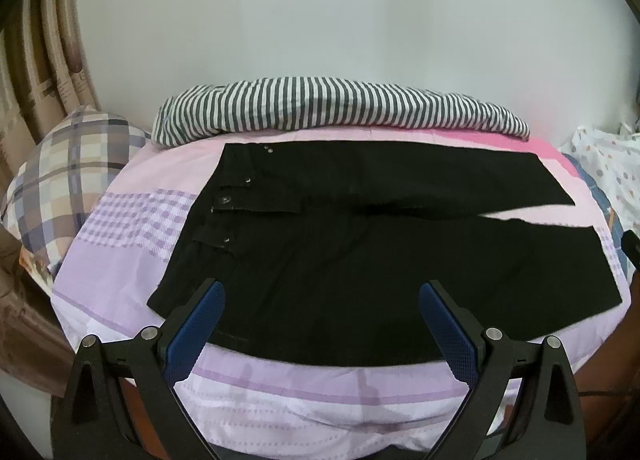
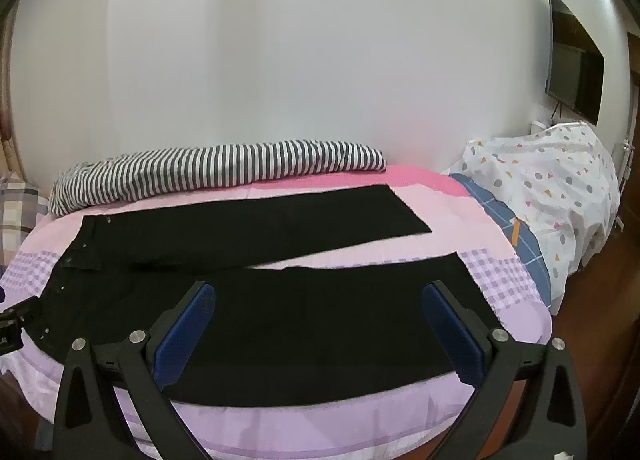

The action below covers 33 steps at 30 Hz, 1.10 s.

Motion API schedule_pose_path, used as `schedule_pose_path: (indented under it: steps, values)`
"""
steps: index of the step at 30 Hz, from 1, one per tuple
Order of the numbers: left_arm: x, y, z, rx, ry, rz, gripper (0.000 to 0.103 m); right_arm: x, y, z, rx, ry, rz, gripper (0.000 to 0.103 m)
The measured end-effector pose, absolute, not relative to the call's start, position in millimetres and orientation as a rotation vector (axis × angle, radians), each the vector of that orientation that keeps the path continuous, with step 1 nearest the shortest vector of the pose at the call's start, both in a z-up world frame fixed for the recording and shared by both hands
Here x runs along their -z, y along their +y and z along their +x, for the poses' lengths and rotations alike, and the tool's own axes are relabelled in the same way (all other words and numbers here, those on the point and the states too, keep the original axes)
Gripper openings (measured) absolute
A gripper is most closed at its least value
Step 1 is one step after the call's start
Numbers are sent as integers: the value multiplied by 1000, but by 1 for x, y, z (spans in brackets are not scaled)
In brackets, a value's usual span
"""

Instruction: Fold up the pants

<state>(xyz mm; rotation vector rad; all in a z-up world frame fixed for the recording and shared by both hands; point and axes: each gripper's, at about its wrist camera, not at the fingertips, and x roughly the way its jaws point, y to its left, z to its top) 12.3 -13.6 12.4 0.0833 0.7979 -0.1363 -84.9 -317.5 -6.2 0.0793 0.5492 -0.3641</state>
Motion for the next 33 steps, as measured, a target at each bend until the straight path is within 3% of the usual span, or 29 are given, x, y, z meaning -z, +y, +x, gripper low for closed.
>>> schedule_pose_path:
  steps: [33]
  values:
    - [-16, -14, -9, 121, 699, 73, 97, 17, -316, -98, 357, 506, 82, 103]
